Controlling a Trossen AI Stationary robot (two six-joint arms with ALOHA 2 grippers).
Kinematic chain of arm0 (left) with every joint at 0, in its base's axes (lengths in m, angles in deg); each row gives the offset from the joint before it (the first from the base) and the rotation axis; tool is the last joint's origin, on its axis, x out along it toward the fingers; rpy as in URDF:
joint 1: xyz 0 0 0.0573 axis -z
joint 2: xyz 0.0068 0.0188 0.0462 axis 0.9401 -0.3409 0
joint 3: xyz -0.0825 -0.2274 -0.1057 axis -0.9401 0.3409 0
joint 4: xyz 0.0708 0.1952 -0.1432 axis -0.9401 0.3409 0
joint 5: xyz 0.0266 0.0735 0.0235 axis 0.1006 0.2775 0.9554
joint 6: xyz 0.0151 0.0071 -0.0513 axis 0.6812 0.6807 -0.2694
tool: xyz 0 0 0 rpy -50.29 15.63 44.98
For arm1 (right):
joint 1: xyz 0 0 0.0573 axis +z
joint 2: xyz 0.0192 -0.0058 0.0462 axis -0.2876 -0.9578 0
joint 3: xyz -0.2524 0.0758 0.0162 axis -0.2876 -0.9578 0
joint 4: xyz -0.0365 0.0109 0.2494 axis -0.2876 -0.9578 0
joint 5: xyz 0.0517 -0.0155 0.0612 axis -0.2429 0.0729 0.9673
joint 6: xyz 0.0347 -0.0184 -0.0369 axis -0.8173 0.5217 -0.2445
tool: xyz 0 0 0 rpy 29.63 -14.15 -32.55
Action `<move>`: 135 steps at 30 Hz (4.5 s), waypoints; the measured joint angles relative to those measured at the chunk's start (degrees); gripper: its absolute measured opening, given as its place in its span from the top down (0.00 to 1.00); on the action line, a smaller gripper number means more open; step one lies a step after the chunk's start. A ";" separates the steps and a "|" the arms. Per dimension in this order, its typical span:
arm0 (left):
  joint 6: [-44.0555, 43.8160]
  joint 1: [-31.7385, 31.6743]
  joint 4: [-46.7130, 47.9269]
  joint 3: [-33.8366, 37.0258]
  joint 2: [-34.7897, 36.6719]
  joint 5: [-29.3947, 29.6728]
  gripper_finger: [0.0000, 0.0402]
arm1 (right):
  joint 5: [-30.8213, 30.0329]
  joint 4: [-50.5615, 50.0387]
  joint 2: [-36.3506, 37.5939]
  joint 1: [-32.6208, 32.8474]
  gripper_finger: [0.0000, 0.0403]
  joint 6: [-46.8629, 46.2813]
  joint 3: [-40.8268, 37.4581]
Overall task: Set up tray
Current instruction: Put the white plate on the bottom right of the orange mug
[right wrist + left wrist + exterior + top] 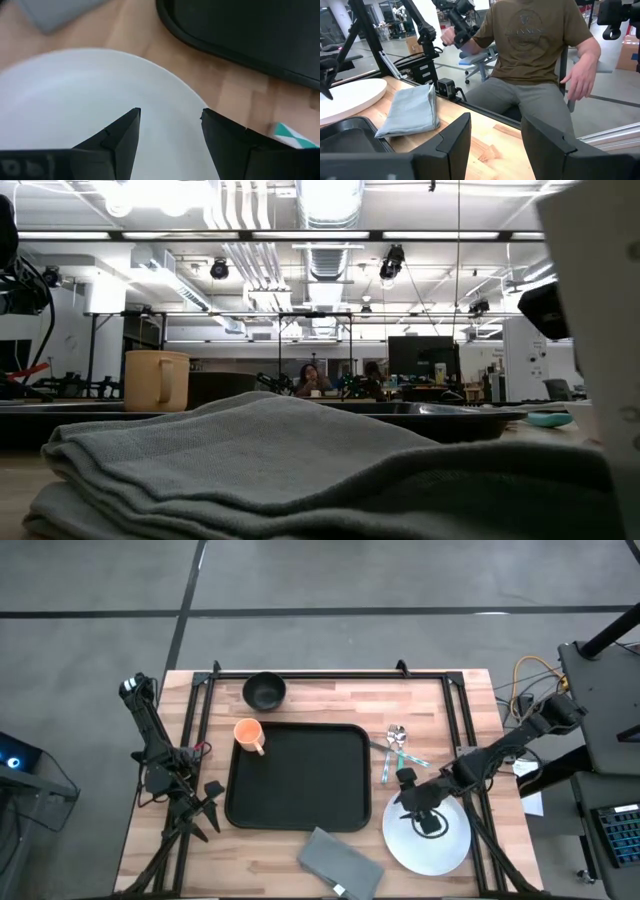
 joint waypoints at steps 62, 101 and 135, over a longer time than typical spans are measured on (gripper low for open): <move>0.00 -0.01 0.00 -0.02 0.00 -0.01 0.61 | 3.60 7.12 -19.99 -8.92 0.65 5.50 3.65; 0.00 0.01 0.00 -0.06 0.02 0.00 0.61 | 16.09 -17.70 -18.69 -10.03 0.97 3.21 19.30; 0.00 -0.01 0.00 -0.08 0.02 -0.01 0.61 | 18.91 -19.91 -19.02 -18.46 0.97 -14.85 33.85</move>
